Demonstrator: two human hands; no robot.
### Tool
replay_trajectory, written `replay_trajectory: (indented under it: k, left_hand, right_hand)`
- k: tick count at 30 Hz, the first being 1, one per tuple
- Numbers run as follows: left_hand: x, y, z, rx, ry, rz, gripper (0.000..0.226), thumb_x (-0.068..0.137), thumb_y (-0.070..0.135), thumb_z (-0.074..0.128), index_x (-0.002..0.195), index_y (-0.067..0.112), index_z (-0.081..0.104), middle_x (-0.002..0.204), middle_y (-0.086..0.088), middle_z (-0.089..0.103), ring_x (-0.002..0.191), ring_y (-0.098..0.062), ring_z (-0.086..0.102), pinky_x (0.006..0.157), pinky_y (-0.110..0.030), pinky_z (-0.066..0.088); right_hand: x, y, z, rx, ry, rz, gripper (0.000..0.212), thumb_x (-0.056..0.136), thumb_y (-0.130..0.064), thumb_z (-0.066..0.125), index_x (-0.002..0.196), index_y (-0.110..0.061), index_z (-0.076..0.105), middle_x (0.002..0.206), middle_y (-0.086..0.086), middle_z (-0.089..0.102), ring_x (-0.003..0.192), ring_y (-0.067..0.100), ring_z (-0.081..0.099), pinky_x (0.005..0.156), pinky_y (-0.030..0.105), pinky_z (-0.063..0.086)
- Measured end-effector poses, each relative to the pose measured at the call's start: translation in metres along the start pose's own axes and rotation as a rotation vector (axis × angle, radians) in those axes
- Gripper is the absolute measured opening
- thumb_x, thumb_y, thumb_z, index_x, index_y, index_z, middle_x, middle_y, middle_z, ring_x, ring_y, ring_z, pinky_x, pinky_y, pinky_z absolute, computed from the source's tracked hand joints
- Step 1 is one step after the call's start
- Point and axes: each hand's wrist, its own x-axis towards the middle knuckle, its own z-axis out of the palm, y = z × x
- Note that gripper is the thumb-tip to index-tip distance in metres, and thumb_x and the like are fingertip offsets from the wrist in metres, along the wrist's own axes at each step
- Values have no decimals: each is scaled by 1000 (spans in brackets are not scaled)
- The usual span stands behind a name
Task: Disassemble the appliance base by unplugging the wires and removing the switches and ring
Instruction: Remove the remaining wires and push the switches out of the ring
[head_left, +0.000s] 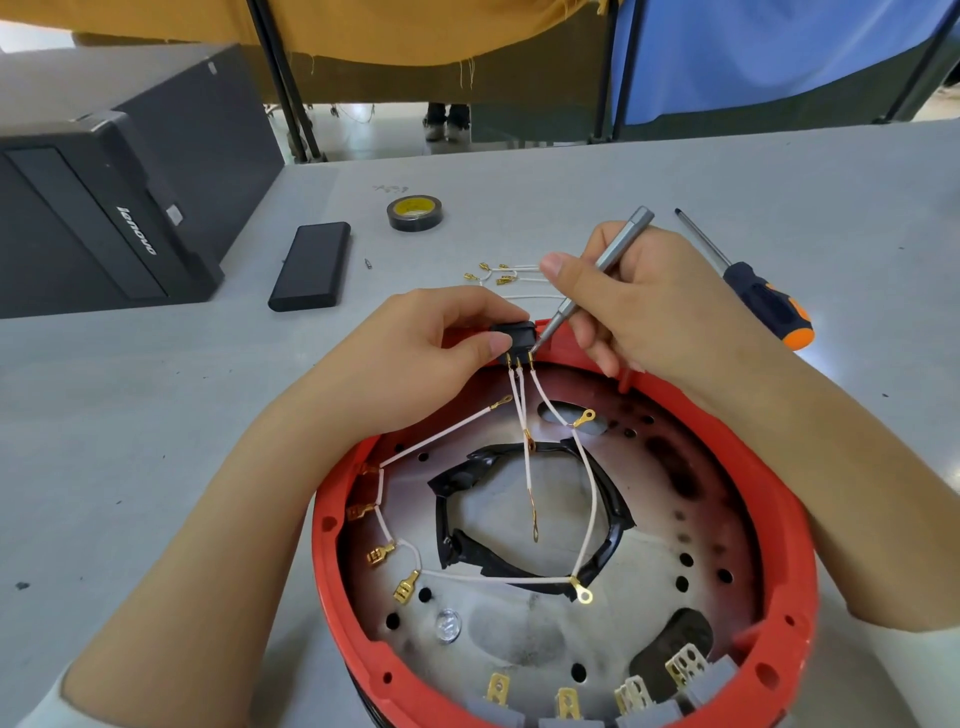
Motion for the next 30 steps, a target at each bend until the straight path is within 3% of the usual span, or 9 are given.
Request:
replay_trajectory:
  k: [7,13,18,23,27,30]
  left_hand:
    - [0,1,0,-1,1,1,25,94,17,55,114,28,65,106,22,66,99,11,58,92,-8,40]
    - [1,0,1,-19,-3,0,24,94,16,56,111,30,65,106,22,66,100,10,58,95,-11,41]
    - [0,0,1,-14,3,9,24,94,17,56,111,30,65,105,22,66,98,10,59,93,-11,41]
    - [0,0,1,-11,1,7,24,94,16,56,111,30,65,104,24,65,97,13,57,88,-2,38]
    - [-1,1,1,-8,8,20,23,94,17,56,108,33,64,105,26,64,98,14,57,84,1,36]
    - [-1,1,1,-10,6,19,23,94,17,56,108,33,64,105,25,65,98,14,57,85,1,36]
  right_hand:
    - [-1,-2,0,-33,-30,-28,33,92,-38,58,66,-24,44,48,2,59,32,14,50,33,13,32]
    - [3,-4,-3,-24,-74,53,34,95,-31,56,68,-16,44,45,0,55,31,13,44,34,17,32]
    - [0,-7,2,-226,-126,7,35,95,-33,53,65,-18,43,44,-1,51,29,10,42,36,20,35]
    - [-1,-7,-1,112,18,44,34,95,-28,57,67,-17,42,46,2,52,31,14,41,35,15,31]
    - [-7,-8,3,-133,-51,-73,34,92,-36,60,66,-19,46,45,-1,57,32,10,46,37,14,35]
    - [-10,-11,4,-167,-4,-118,34,92,-36,60,66,-18,46,45,-4,58,30,10,46,37,14,35]
